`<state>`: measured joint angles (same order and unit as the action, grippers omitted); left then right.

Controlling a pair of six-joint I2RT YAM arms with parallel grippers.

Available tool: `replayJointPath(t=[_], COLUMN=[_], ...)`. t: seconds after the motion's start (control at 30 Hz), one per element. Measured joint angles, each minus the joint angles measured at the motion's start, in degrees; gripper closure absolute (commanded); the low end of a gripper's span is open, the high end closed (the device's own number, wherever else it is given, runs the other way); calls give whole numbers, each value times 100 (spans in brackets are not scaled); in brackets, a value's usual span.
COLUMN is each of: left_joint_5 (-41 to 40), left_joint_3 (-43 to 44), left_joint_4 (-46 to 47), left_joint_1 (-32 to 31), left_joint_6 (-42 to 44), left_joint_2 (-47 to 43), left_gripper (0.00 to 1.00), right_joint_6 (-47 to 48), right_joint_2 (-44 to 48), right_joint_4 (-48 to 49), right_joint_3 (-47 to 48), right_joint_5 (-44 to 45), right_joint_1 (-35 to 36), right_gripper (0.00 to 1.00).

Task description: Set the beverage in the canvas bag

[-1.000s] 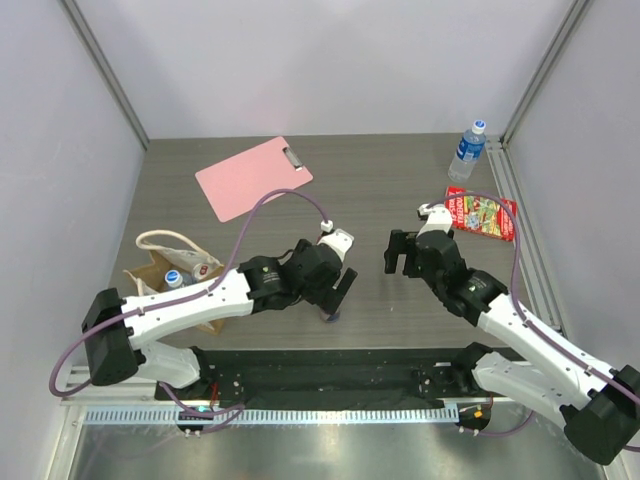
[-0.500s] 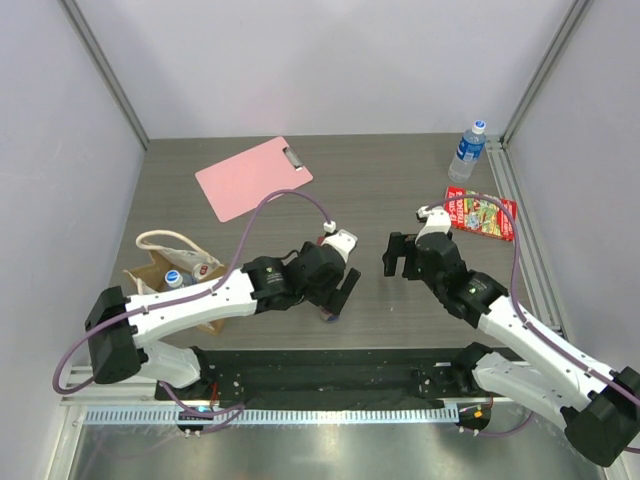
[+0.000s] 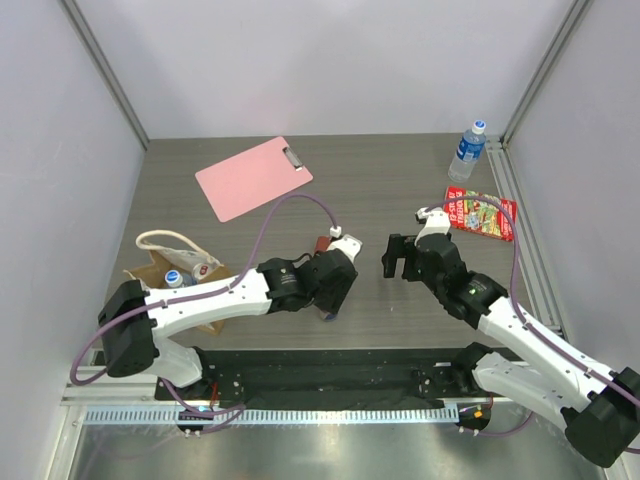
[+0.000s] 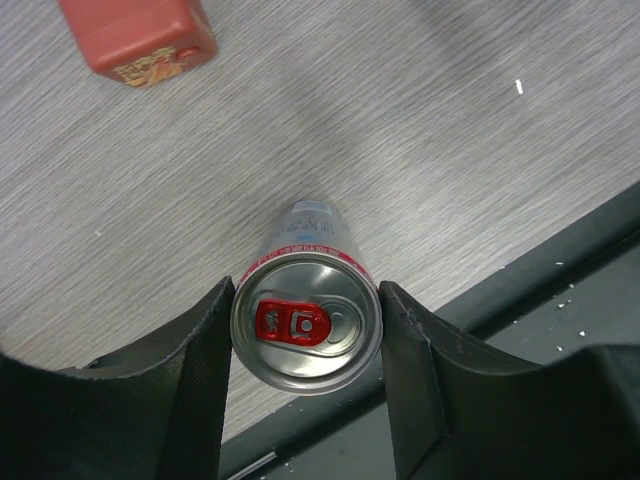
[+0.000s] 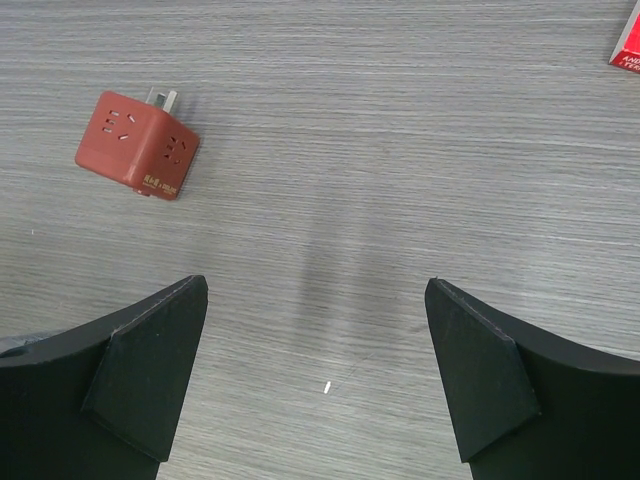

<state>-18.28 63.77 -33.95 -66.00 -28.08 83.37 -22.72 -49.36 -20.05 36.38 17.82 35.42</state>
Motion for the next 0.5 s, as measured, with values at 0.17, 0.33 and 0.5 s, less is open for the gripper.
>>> replayJointPath(t=[0.17, 0.33, 0.5], left_joint_5=[-240, -649, -1207], left_joint_3=[103, 470, 1145], left_joint_4=[-304, -839, -1508], left_joint_1=[0, 0, 103], left_joint_6=[-52, -146, -155], left_joint_2=[-4, -28, -133], left_gripper=[100, 100, 100], right_joint_6=[7, 11, 11], right_joint_2=[0, 0, 0], right_joint_4=[31, 35, 136], right_joint_3=[0, 0, -59], right_joint_5=[-24, -118, -234], right_joint_1=[-2, -2, -2], right_gripper=[4, 4, 4])
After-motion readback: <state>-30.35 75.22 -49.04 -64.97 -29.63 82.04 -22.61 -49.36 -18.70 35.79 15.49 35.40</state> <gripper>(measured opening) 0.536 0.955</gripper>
